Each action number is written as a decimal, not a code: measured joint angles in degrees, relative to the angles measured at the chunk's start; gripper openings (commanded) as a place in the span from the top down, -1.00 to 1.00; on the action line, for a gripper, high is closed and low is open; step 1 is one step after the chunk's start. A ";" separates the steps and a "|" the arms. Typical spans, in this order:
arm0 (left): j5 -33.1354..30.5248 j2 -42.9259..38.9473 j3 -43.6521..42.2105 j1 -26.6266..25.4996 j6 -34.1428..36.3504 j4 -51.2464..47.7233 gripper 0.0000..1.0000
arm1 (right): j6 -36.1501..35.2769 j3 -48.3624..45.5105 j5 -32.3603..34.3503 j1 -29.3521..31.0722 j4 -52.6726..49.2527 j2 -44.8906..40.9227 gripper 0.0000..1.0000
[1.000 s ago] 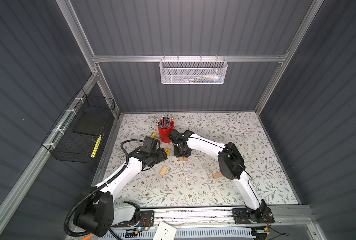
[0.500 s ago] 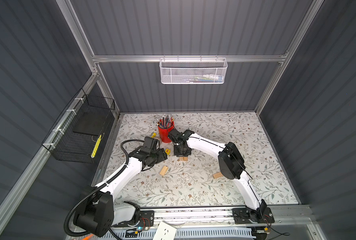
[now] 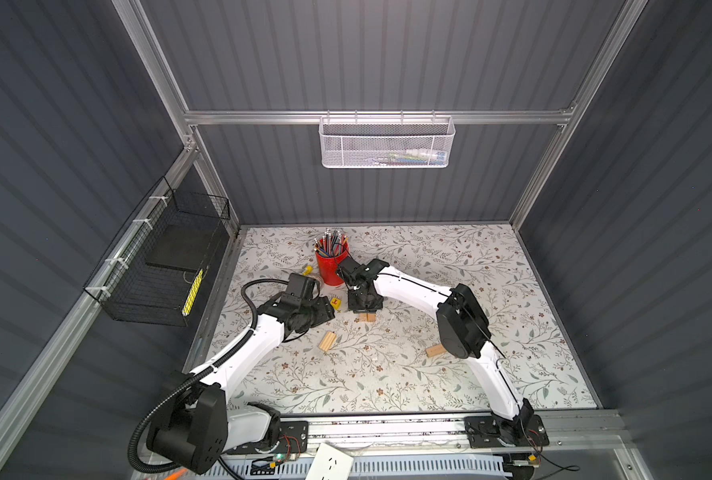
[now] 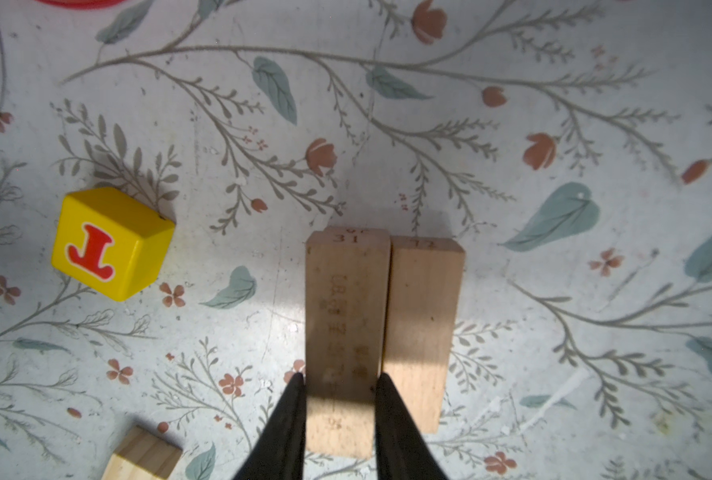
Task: Build the wood block tower
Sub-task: 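Press block 31 flush against the upright blocks with the right gripper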
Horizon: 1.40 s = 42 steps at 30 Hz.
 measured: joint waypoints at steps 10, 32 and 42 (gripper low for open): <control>0.00 0.00 0.00 0.00 0.00 0.00 -0.48 | 0.46 -2.16 0.24 0.00 1.90 -1.03 0.46; 0.00 0.00 0.00 0.00 0.00 0.00 -0.48 | 1.57 -4.46 1.27 0.11 3.50 -2.29 0.47; 0.00 0.00 0.00 0.00 0.00 -0.02 -0.48 | 1.88 -5.51 1.53 0.11 4.02 -2.89 0.43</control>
